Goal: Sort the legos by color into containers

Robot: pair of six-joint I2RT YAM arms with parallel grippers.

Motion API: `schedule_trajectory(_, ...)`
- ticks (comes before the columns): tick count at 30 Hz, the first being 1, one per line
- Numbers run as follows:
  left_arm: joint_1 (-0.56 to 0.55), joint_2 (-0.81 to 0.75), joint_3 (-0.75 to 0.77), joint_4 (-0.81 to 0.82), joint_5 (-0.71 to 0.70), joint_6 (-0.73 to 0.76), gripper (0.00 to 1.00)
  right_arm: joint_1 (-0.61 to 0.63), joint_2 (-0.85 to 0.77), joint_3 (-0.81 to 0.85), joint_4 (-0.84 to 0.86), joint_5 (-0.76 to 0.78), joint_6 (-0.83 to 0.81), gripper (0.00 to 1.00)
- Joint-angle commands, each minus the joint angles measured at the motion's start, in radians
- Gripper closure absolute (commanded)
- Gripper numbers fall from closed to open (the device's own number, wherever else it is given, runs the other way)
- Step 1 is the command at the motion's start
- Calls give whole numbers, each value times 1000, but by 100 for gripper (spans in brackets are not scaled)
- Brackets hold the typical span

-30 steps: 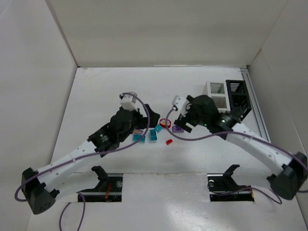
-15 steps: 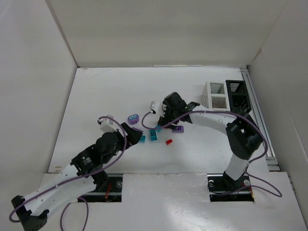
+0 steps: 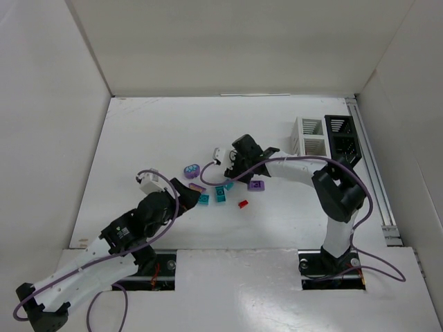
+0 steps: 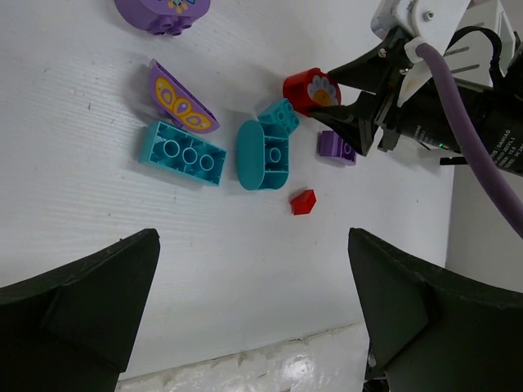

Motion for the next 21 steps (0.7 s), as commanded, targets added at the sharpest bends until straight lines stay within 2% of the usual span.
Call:
schedule_trajectory(1, 2, -18, -19, 13, -26, -19, 1, 1, -16, 47, 56, 4, 18, 51)
schedule_trajectory(5, 2, -18, -28, 41, -15, -19, 1, -8, -108, 2, 67, 4, 19, 61)
schedule_trajectory(8, 2, -18, -51, 73, 6, -8, 1, -51, -238, -50, 76, -5, 57, 64)
schedule_trajectory(10, 2, -6, -51, 87, 20, 1, 1, -118, -315, -81, 76, -28, 84, 66)
schedule_trajectory(11, 2, -6, -60, 87, 20, 1, 1, -146, -402, -120, 76, -38, 106, 67)
schedule_trajectory(15, 2, 31, -60, 113, 29, 35, 1, -287, -619, -199, 29, 77, 163, 67)
schedule_trajectory(17, 2, 43, -60, 143, 40, 44, 1, -378, -682, -213, -20, 172, 172, 66)
schedule_trajectory(21, 2, 92, -60, 191, 49, 73, 1, -518, -739, -213, -77, 228, 224, 65)
